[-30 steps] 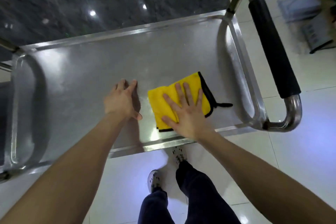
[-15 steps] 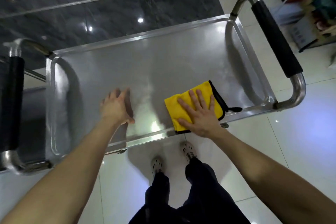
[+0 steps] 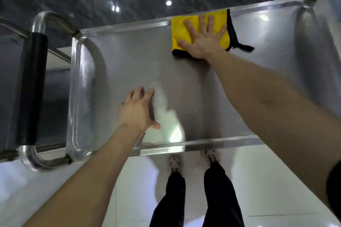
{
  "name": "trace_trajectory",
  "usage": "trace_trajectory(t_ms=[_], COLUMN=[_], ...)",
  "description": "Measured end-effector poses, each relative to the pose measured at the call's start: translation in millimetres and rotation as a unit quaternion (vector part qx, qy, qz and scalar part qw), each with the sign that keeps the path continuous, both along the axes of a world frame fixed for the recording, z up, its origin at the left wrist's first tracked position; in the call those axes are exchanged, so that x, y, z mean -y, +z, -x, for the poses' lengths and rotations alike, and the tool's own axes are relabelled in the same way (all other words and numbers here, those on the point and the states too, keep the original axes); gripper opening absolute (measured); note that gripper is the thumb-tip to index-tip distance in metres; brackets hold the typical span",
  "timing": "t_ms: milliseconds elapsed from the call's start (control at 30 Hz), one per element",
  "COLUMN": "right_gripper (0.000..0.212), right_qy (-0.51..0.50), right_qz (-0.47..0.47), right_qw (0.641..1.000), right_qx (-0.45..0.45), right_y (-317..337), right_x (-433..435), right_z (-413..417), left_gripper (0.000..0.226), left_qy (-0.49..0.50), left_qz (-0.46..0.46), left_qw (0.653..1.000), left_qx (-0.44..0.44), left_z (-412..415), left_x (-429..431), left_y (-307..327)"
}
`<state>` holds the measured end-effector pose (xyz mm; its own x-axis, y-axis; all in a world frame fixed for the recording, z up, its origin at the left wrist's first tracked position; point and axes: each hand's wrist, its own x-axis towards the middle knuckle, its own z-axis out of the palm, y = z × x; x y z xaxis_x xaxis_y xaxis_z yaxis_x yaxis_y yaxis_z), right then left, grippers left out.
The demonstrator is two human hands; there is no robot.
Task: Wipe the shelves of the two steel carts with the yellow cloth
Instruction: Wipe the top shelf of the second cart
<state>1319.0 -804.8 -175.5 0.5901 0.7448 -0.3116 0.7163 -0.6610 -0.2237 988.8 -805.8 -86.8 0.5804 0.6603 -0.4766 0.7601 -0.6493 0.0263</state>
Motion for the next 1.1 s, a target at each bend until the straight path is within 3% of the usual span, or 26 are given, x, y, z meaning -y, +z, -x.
trace_trajectory(t_ms=[167, 433, 533, 633, 733, 867, 933, 1000, 1100], right_gripper=[0.086, 0.078, 0.076, 0.075, 0.077, 0.081, 0.082, 0.083, 0.083], right_qy=[0.026, 0.134, 0.169, 0.165, 0.155, 0.129, 0.119, 0.109, 0.105], right_qz=[-0.019, -0.126, -0.104, -0.068, -0.033, 0.020, 0.030, 0.031, 0.039], right_qw=[0.999, 0.980, 0.977, 0.982, 0.985, 0.989, 0.991, 0.993, 0.994], right_qx=[0.003, 0.081, 0.082, 0.063, 0.062, 0.072, 0.061, 0.038, 0.011], right_y=[-2, -20, -16, -4, 5, 15, 18, 23, 29], right_x=[19, 192, 213, 207, 191, 163, 144, 121, 73], right_z=[37, 219, 265, 289, 306, 320, 322, 316, 297], left_gripper=[0.139, 0.140, 0.130, 0.094, 0.066, 0.064, 0.067, 0.071, 0.074], left_qy=[-0.003, -0.035, -0.047, -0.034, 0.001, 0.034, 0.089, 0.135, 0.148], left_qz=[-0.013, -0.008, 0.056, 0.092, -0.043, -0.235, -0.234, -0.167, -0.127], left_qw=[1.000, 0.999, 0.997, 0.993, 0.988, 0.961, 0.959, 0.966, 0.962], left_qx=[0.012, 0.026, 0.027, 0.061, 0.147, 0.139, 0.136, 0.146, 0.193], left_z=[3, 12, 29, 63, 115, 187, 216, 236, 250], left_x=[-1, -3, -12, -26, -50, -85, -97, -102, -102], left_y=[-1, 4, 9, 22, 41, 69, 74, 70, 53])
